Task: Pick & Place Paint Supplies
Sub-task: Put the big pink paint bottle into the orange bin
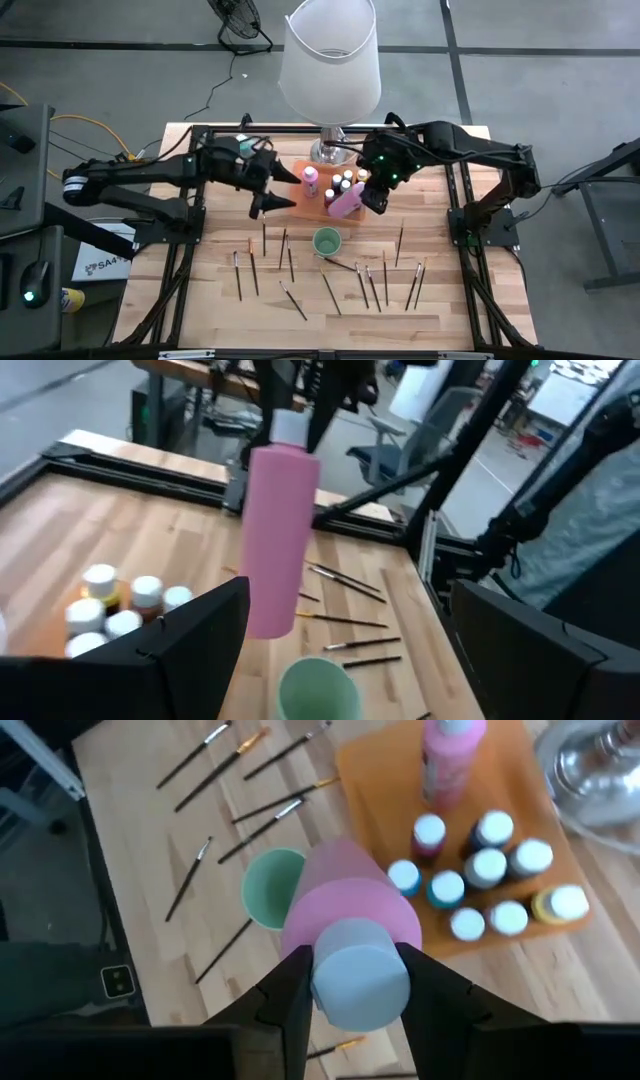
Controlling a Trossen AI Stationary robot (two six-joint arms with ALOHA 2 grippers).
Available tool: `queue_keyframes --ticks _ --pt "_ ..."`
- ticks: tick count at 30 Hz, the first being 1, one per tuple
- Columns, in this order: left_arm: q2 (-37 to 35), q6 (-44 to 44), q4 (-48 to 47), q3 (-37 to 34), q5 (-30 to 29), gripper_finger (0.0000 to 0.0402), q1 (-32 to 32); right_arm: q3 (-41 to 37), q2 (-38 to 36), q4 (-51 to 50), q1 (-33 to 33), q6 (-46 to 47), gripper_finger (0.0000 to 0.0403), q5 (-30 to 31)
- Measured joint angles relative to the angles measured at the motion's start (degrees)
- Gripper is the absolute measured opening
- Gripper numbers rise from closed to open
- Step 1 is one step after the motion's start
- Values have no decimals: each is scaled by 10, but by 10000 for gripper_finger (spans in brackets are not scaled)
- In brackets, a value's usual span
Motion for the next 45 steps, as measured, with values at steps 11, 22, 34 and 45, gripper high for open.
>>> queue_keyframes --ticks 11,22,34,45 --pt "99 4 1 68 -73 338 -59 0 13 74 1 -59 116 1" --pt "187 9 -70 157 -139 338 -61 0 25 101 6 -76 116 -1" --pt "229 9 -72 194 -139 328 -61 0 25 128 10 -84 116 -2" --pt "229 9 -65 193 -140 229 -61 0 37 134 10 -93 116 -3"
